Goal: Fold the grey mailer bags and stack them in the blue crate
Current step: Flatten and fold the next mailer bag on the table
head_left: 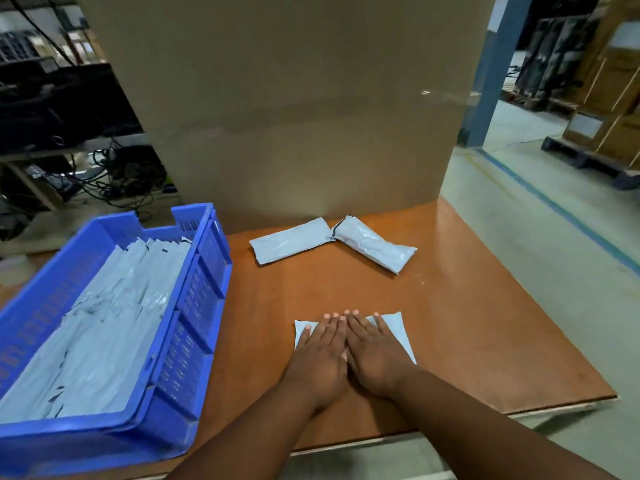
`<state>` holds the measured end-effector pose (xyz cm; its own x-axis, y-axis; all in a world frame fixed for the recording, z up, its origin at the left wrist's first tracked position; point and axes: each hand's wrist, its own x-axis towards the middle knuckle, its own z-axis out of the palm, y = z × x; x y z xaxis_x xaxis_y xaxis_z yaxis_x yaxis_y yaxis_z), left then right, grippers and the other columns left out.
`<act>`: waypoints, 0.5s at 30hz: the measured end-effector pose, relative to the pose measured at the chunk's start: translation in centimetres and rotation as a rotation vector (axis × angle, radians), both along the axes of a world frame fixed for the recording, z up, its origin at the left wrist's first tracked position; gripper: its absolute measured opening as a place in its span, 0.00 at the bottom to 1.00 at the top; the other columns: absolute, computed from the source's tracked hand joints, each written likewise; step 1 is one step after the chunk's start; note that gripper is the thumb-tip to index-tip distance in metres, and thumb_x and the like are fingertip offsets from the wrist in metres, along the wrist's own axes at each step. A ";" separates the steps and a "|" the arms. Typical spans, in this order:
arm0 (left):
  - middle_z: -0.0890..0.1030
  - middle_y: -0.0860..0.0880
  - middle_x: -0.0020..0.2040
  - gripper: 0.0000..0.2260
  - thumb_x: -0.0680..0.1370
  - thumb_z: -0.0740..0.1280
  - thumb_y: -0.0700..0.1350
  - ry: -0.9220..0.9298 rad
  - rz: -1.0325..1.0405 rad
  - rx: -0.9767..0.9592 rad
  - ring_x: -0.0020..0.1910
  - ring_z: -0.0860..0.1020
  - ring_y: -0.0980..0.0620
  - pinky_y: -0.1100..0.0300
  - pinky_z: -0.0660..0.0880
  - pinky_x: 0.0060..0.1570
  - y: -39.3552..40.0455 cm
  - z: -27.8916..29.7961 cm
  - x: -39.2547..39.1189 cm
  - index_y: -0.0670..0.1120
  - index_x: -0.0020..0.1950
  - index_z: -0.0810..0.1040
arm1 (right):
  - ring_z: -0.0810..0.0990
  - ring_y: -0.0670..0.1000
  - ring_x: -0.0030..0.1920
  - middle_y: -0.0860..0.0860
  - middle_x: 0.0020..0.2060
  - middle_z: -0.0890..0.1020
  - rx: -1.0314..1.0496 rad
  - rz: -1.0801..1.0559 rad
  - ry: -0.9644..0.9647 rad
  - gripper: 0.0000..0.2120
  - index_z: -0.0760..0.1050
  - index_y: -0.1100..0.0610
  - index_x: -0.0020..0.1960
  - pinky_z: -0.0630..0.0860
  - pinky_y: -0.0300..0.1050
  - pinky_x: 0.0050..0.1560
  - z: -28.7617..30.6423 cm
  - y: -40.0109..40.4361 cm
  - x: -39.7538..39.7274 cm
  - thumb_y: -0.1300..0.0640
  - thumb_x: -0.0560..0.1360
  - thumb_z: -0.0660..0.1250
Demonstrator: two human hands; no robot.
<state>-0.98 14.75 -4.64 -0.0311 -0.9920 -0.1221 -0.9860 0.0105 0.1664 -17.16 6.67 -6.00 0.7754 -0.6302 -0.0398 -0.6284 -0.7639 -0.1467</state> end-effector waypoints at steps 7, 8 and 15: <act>0.43 0.53 0.87 0.32 0.85 0.40 0.65 -0.060 0.015 -0.051 0.86 0.42 0.52 0.48 0.44 0.84 1.4 -2.9 3.4 0.55 0.87 0.40 | 0.44 0.52 0.86 0.51 0.86 0.48 -0.002 -0.079 0.012 0.36 0.47 0.52 0.87 0.38 0.58 0.82 -1.0 -0.9 -2.0 0.36 0.85 0.42; 0.43 0.53 0.87 0.32 0.84 0.40 0.65 -0.054 0.043 -0.042 0.86 0.43 0.52 0.50 0.42 0.83 1.7 -2.9 4.0 0.55 0.87 0.40 | 0.42 0.51 0.85 0.50 0.86 0.46 0.004 -0.107 0.022 0.36 0.46 0.52 0.87 0.38 0.59 0.82 -0.8 -1.2 -2.6 0.34 0.84 0.41; 0.38 0.57 0.86 0.37 0.79 0.33 0.65 -0.088 0.206 0.037 0.85 0.37 0.56 0.49 0.39 0.82 5.1 -2.6 9.0 0.53 0.87 0.41 | 0.39 0.51 0.85 0.47 0.86 0.41 0.034 -0.262 0.098 0.36 0.38 0.47 0.86 0.39 0.63 0.83 -0.9 -3.1 -7.8 0.31 0.84 0.37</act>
<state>8.03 19.86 -7.23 0.1836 -0.9712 -0.1518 -0.9775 -0.1967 0.0764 -24.97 3.61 -6.90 0.5779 -0.8055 -0.1312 -0.8161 -0.5696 -0.0977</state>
